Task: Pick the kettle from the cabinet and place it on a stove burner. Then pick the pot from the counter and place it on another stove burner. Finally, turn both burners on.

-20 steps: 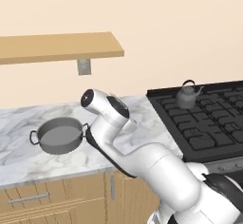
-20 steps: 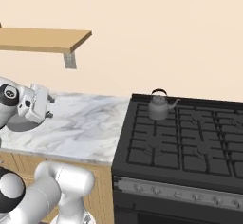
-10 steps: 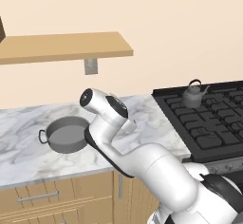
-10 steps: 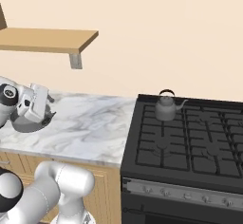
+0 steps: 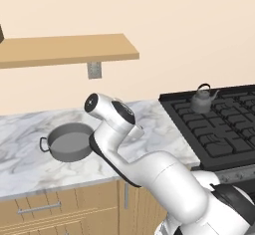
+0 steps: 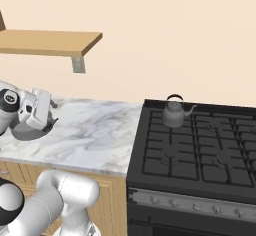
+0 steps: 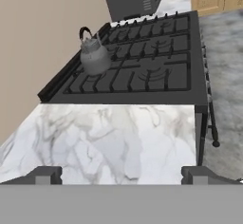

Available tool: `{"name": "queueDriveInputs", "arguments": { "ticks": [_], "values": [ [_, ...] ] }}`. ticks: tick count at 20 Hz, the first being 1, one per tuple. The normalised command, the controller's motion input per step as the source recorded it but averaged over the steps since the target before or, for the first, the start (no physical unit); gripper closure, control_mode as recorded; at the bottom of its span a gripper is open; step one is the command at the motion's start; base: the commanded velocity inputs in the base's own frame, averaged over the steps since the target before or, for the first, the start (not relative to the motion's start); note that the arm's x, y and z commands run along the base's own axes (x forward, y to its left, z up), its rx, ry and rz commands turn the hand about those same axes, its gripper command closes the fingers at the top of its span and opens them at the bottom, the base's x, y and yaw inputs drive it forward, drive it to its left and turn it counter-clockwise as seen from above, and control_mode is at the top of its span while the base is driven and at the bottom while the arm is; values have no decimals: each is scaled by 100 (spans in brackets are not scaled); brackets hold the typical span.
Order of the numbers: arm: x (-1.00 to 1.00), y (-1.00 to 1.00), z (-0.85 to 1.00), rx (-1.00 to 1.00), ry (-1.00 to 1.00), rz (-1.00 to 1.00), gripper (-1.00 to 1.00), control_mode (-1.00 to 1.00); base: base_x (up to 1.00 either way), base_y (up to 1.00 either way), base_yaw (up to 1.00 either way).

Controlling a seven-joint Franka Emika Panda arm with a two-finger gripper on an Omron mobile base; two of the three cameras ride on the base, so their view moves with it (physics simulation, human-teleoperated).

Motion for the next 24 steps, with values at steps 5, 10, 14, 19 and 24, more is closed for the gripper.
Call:
{"name": "queueDriveInputs", "arguments": {
  "ticks": [5,10,14,19,24],
  "values": [
    [0,0,0,0,0,0,-100,-100,15,4,0],
    [0,0,0,0,0,0,-100,-100,0,0,0],
    [10,3,-2,0,0,0,-100,-100,0,0,0],
    [37,37,-12,0,1,0,-100,-100,0,0,0],
    [37,42,-14,2,6,2,-100,-100,0,0,0]
  ]
}}
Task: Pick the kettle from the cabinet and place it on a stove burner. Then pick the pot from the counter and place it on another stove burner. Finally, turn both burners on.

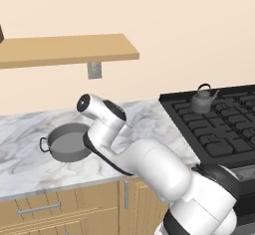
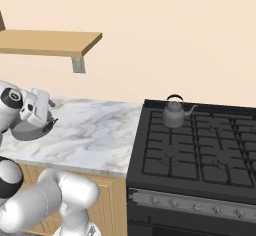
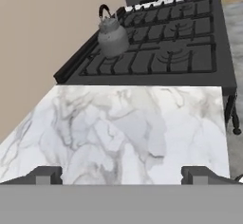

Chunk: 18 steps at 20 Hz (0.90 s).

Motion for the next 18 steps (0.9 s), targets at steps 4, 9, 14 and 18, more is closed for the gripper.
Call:
{"name": "queueDriveInputs", "arguments": {
  "ticks": [4,9,14,18],
  "values": [
    [14,38,-12,3,8,5,-100,-100,0,0,0],
    [2,24,-15,4,10,8,-100,-100,0,0,0],
    [0,19,-19,8,8,12,-100,-100,0,0,0],
    [0,26,-21,9,6,11,-100,-100,0,0,0]
  ]
}}
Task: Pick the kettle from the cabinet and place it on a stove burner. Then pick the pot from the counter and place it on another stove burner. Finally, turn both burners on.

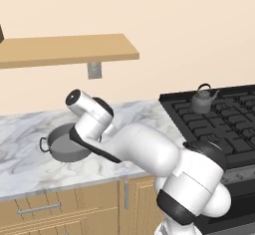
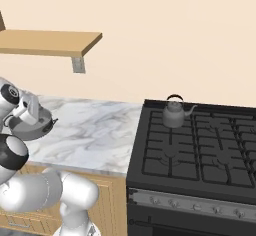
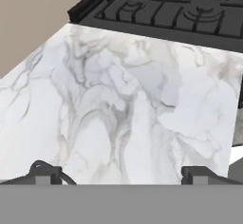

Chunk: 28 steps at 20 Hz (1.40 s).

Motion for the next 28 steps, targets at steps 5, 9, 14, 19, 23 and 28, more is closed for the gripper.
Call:
{"name": "queueDriveInputs", "arguments": {
  "ticks": [5,9,14,19,23,28],
  "values": [
    [0,29,-22,9,7,10,-100,-100,0,0,0],
    [0,31,-23,7,6,8,-100,-100,0,0,0],
    [0,25,-20,5,7,8,-100,-100,0,0,0],
    [0,5,-6,11,6,11,-100,-100,0,0,0],
    [-1,-2,0,17,3,12,-100,-100,0,0,0],
    [-11,0,-4,14,1,11,-100,-100,0,0,0]
  ]
}}
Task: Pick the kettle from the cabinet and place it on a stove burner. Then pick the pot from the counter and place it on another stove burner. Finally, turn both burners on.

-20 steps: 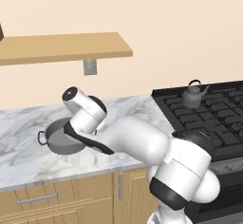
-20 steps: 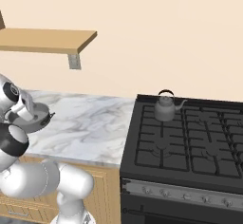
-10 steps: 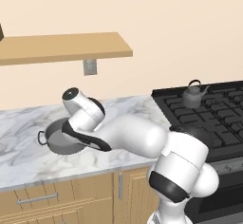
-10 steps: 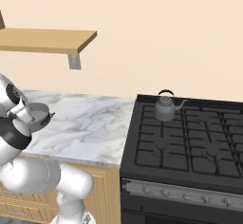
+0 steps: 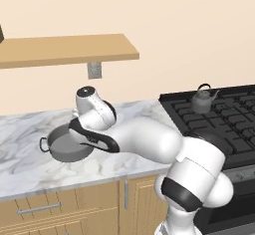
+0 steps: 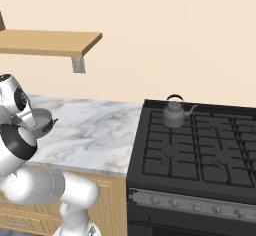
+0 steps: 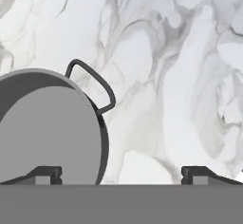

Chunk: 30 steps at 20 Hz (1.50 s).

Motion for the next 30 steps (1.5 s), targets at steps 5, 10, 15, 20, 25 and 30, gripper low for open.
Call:
{"name": "queueDriveInputs", "arguments": {
  "ticks": [5,10,15,20,25,30],
  "values": [
    [-35,-2,-8,9,0,6,-100,-100,0,0,0],
    [-9,-2,-7,7,0,6,-100,-100,0,0,0],
    [6,-1,-24,6,2,6,-100,-100,0,0,0],
    [15,0,-31,0,1,5,-100,-100,0,0,0],
    [15,3,-17,0,0,0,-100,-100,0,0,0],
    [12,13,-10,0,0,0,-100,-100,0,0,0]
  ]
}}
